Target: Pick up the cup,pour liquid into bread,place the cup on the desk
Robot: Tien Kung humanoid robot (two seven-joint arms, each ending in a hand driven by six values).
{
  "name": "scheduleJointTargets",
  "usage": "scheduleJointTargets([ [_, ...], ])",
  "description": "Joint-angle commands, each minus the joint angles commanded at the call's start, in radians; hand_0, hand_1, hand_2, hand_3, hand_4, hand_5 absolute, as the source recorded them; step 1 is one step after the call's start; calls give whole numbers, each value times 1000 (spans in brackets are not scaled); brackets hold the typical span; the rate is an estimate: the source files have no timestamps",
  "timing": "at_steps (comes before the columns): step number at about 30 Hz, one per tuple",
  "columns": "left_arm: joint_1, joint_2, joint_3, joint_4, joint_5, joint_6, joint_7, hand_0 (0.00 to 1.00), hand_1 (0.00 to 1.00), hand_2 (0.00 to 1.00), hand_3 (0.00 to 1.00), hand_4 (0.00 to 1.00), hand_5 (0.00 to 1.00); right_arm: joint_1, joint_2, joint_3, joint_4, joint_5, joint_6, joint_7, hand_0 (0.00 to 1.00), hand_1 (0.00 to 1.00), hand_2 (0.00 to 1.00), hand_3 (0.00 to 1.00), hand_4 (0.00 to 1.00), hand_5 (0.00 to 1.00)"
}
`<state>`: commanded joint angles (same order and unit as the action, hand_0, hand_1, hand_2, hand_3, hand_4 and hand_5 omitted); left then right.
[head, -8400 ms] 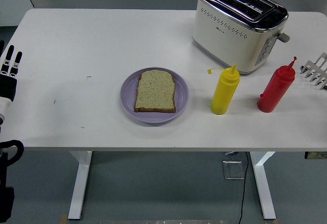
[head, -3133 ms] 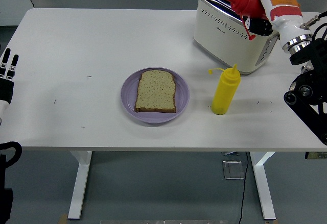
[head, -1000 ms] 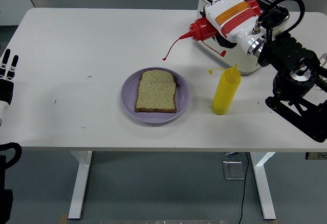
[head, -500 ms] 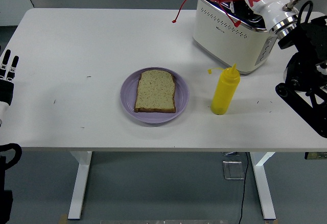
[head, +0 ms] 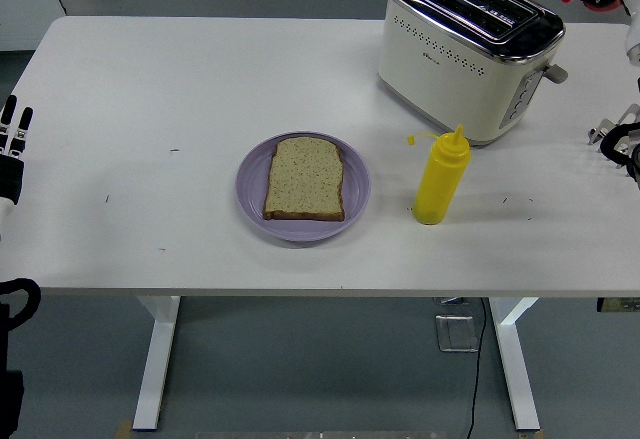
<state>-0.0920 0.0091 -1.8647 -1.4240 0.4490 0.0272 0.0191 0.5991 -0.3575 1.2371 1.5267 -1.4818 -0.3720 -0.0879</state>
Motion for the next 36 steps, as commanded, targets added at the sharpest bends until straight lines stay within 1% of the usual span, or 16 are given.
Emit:
scheduleJointTargets([
  [3,-1,0,-1,0,0,1,0,780,735,738,692,515,983,-30,7,23,3,124,7,0,136,209,294,348,461,37],
  [7,-1,0,-3,-1,1,0,0,781,735,739,694,514,982,-69,18,44,6,299,3,9,137,210,293,347,460,34],
  [12,-2,0,-3,-1,1,0,0,782,736,740,694,515,982,-128,29,59,0,514,3,60,138,208,294,347,456,37],
  [15,-2,-1,-3,-1,1,0,0,782,736,740,694,515,982,-160,27,62,-1,615,6,71,138,208,294,347,456,37],
  [16,-1,-1,-3,-1,1,0,0,782,740,743,699,514,982,-176,26,63,-2,627,9,79,156,216,298,350,424,3],
  [21,-1,-1,-3,-1,2,0,0,782,740,743,699,514,982,-227,18,53,-9,616,10,115,156,216,298,350,424,3],
  [25,-2,-1,0,-1,2,0,1,784,741,745,702,516,986,-259,11,21,-36,565,-9,161,161,217,300,351,417,4],
  [30,-2,-1,-1,-1,2,0,1,785,744,746,708,516,988,-282,8,-28,-90,537,-33,258,163,218,302,352,401,11],
  [35,-2,-1,0,-1,2,0,1,786,745,747,708,518,989,-289,8,-92,-156,576,-58,380,163,219,302,353,400,11],
  [36,-2,-1,1,-1,2,0,1,786,745,747,708,518,989,-290,8,-97,-161,580,-60,390,163,219,302,353,400,11],
])
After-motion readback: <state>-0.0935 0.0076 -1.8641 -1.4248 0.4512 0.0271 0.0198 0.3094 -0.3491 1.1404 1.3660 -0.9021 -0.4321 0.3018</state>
